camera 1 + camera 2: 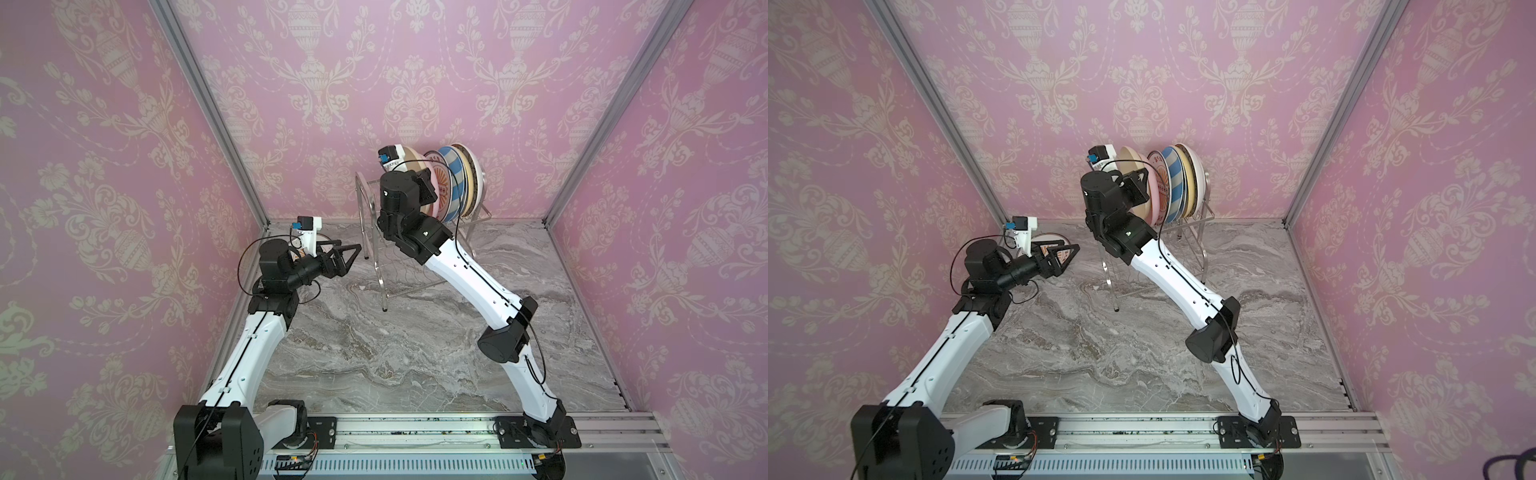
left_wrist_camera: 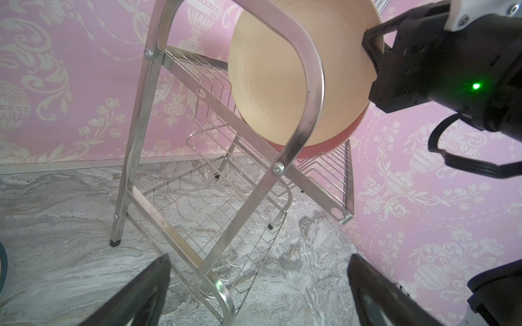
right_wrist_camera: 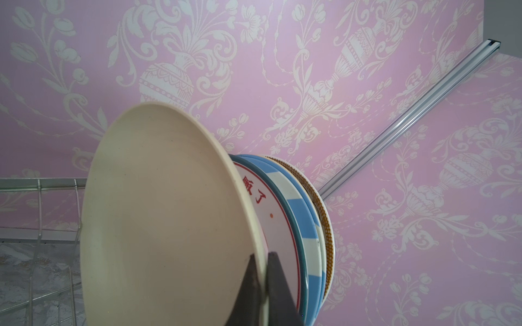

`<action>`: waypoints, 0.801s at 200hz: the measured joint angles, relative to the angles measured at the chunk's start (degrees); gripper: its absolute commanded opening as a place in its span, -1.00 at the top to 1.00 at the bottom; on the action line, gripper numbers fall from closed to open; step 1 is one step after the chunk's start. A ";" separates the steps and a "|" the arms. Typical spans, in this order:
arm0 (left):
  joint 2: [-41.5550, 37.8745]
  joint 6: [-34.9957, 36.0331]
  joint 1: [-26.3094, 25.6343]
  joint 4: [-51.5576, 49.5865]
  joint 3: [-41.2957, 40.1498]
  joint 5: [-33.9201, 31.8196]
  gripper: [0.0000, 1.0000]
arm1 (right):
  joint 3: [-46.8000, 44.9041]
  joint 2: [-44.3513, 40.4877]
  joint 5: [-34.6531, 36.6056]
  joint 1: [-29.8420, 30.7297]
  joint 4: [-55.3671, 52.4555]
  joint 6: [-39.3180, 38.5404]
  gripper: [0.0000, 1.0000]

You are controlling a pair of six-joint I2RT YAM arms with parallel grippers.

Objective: Load plates into a dish rack
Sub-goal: Place the plate on the dish rack.

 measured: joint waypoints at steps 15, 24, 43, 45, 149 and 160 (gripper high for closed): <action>0.00 0.00 0.00 0.00 0.00 0.00 -0.99 | 0.09 -0.11 -0.02 0.00 -0.83 1.03 1.00; 0.00 -0.02 0.00 0.00 0.00 0.00 -0.99 | 0.09 -0.17 -0.02 0.00 -1.38 1.31 0.97; 0.00 0.00 0.00 0.00 0.00 0.00 -0.99 | 0.17 -0.26 -0.02 0.00 -1.92 1.70 0.83; 0.00 0.00 0.00 0.00 0.00 0.00 -0.99 | 0.20 -0.26 -0.02 0.00 -1.92 1.70 0.84; 0.00 0.15 0.00 -0.02 0.00 0.00 -0.99 | 0.33 -0.28 -1.11 0.22 -1.84 -0.02 0.67; 0.00 0.15 0.00 0.00 0.00 0.00 -0.99 | 0.33 -0.28 -1.25 0.26 -1.66 -0.66 0.67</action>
